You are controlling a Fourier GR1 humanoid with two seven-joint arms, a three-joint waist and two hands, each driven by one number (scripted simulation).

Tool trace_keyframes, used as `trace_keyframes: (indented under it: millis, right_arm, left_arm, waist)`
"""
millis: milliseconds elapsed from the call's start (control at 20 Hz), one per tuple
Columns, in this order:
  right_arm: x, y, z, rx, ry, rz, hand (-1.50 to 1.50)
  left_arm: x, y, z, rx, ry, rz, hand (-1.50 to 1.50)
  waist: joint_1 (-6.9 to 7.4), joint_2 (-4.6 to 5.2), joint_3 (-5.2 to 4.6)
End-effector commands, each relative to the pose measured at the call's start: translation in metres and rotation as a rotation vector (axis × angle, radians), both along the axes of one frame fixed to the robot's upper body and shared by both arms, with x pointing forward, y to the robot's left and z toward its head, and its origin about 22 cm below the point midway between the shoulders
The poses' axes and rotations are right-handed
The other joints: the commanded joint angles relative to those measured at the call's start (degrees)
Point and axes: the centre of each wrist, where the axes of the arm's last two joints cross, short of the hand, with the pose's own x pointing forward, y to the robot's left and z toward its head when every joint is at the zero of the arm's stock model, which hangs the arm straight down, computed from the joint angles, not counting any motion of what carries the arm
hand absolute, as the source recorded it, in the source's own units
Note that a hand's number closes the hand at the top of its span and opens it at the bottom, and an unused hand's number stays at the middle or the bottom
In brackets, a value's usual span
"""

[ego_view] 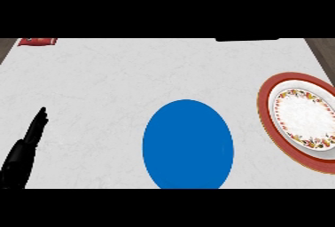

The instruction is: Pick the eggplant from the plate and place it in the plate

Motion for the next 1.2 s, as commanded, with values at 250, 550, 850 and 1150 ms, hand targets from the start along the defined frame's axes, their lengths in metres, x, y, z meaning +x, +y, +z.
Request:
trace_keyframes:
  millis: [250, 550, 850, 1150]
  right_arm:
    - [-0.031, -0.055, 0.013, 0.082, -0.028, 0.198, 1.50]
    - [0.000, -0.025, -0.004, 0.092, 0.082, 0.243, 1.50]
    - [0.030, 0.011, -0.027, 0.020, 0.223, 0.272, 1.50]
    - [0.054, 0.060, -0.087, -0.047, 0.278, 0.294, 1.50]
  left_arm:
    - [0.013, -0.013, 0.000, 0.013, -0.016, -0.046, 0.00]
    - [0.024, -0.007, 0.012, 0.009, -0.005, -0.051, 0.00]
    - [0.020, -0.030, 0.001, 0.000, 0.020, -0.047, 0.00]
    - [0.012, -0.002, 0.015, 0.002, 0.010, -0.049, 0.00]
  waist:
    - [3.28, 0.21, -0.50]
    - [2.84, -0.18, -0.68]
    - [2.84, -0.28, -0.72]
    - [2.56, -0.49, -0.71]
